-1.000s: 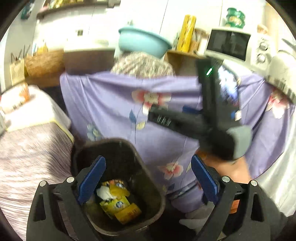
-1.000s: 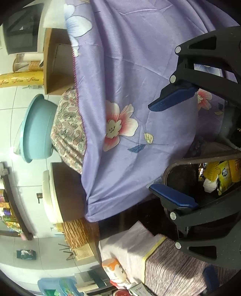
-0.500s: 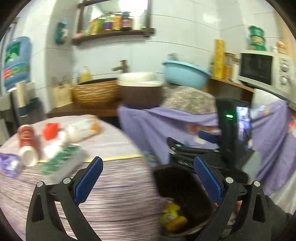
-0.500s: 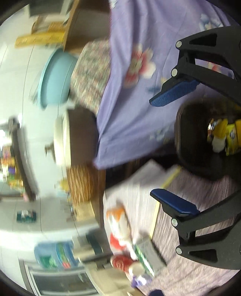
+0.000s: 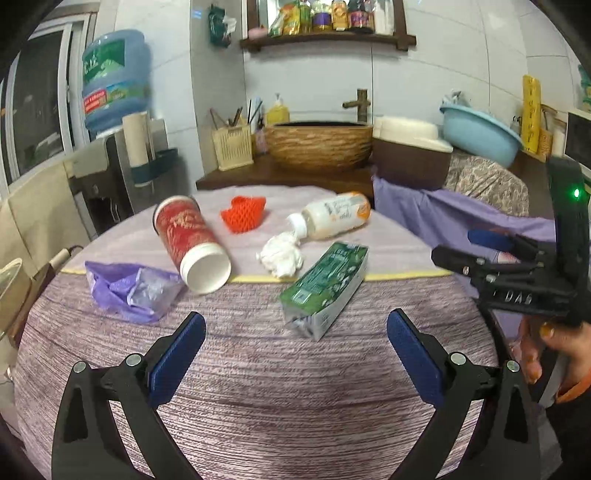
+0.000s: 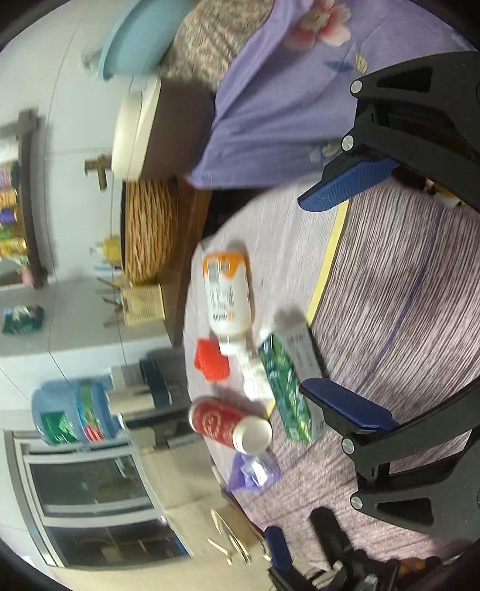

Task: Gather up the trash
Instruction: 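Move both grippers back over the table, then grasp the green milk carton with the right gripper and lift it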

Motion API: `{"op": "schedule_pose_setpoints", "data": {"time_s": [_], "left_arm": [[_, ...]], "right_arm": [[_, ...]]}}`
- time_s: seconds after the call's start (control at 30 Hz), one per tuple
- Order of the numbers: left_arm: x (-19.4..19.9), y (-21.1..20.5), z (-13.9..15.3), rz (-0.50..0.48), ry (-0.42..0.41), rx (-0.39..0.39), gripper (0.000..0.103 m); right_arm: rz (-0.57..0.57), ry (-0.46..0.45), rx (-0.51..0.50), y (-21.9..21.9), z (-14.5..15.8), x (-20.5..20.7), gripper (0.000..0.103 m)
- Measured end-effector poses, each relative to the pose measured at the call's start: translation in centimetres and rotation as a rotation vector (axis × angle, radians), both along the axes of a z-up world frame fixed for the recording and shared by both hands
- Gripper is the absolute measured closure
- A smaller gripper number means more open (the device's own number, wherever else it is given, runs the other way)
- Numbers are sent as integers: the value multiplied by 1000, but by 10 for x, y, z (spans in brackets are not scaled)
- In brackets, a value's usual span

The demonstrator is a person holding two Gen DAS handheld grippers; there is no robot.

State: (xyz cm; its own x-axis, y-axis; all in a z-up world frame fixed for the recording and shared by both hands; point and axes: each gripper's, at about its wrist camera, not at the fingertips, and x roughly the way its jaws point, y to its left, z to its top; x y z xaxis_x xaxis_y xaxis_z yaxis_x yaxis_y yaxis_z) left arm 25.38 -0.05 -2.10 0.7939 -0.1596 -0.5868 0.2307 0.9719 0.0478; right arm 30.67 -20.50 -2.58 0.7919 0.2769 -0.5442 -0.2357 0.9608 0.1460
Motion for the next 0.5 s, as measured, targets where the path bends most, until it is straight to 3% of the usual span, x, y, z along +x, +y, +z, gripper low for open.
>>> {"op": "schedule_pose_setpoints", "data": {"time_s": [0.13,0.33,0.5], "left_arm": [[13,10,-13,7,41,2,5],[17,31,-25,41,76,-33,5],[12,46,-27,76,72,-1,5]], "right_arm": [[82,49,13,16,-1,18,13],[268,41,-156,60,-4,26,13],[311,88,-182,81,-10,31,13]]}}
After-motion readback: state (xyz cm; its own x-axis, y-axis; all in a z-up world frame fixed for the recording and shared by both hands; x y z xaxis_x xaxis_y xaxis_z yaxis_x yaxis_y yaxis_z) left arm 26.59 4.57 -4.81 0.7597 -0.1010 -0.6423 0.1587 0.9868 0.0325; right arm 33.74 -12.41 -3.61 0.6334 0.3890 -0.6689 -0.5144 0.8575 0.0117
